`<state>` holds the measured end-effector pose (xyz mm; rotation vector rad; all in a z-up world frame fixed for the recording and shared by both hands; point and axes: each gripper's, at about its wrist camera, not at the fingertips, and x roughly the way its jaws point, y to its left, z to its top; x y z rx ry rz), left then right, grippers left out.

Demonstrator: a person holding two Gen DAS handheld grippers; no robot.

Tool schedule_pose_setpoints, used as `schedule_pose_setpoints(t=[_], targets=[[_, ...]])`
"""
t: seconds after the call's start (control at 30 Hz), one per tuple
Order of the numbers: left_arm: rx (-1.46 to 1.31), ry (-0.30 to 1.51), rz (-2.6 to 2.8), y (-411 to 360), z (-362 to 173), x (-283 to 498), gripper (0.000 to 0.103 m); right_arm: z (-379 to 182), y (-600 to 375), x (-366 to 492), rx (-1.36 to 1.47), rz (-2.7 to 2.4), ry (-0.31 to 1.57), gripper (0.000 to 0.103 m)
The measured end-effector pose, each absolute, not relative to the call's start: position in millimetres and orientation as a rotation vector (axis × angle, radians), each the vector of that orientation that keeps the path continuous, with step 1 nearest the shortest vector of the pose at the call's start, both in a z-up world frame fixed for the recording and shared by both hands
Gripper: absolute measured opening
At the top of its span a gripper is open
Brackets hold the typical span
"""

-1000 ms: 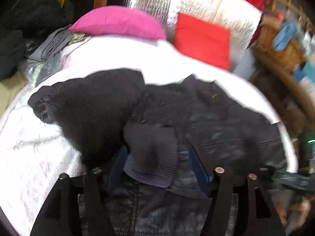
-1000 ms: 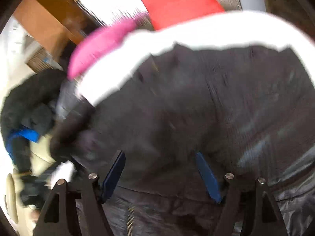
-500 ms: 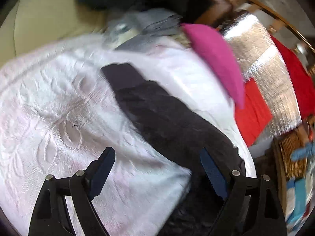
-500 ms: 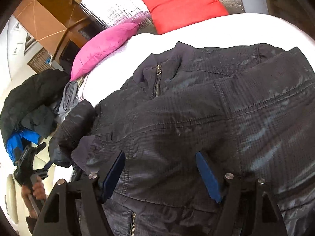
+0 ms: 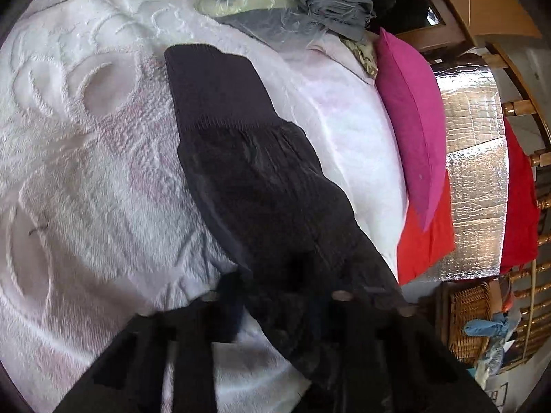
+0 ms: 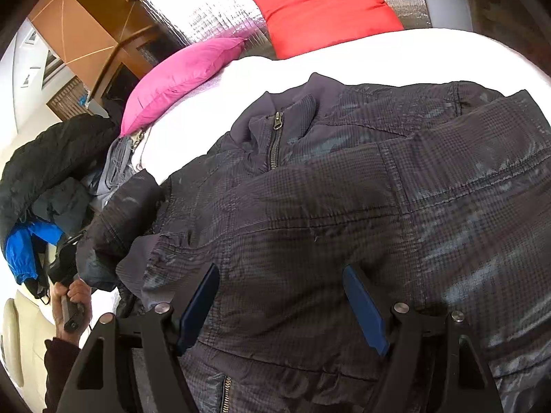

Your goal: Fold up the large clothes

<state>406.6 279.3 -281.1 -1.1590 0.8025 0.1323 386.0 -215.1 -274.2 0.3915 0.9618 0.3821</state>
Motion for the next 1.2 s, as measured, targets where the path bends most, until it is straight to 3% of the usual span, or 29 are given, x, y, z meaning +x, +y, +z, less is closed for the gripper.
schedule_pose_setpoints(t=[0.07,0.23,0.43,0.57,0.77,1.03,1.13,1.17,1.2], targets=[[-1.125,0.798,0.148,276,-275,409,0.011,-274,-216,386,0.386,0.385,0.961,0.078],[-0.944,0.722,0.131,249,-221,411,0.008,-267,-221,382,0.395,0.377,0.93,0.078],[-0.667,0.615,-0.02,154,-131,394,0.008,-241,-254,372,0.494,0.332,0.799,0.078],[-0.486,0.612,-0.154,66,-102,382,0.008,-236,-285,367,0.586,0.279,0.753,0.078],[-0.278,0.761,-0.324,-65,-126,382,0.008,-228,-328,361,0.723,0.246,0.699,0.078],[-0.221,1.062,-0.451,-118,-210,382,0.014,-227,-357,361,0.823,0.246,0.691,0.078],[-0.268,1.068,-0.537,-110,-202,366,0.043,-227,-359,361,0.831,0.266,0.7,0.078],[-0.268,1.047,-0.559,-105,-194,359,0.061,-226,-359,360,0.829,0.276,0.704,0.078],[-0.264,1.022,-0.567,-100,-187,351,0.074,-225,-357,362,0.825,0.284,0.707,0.078]])
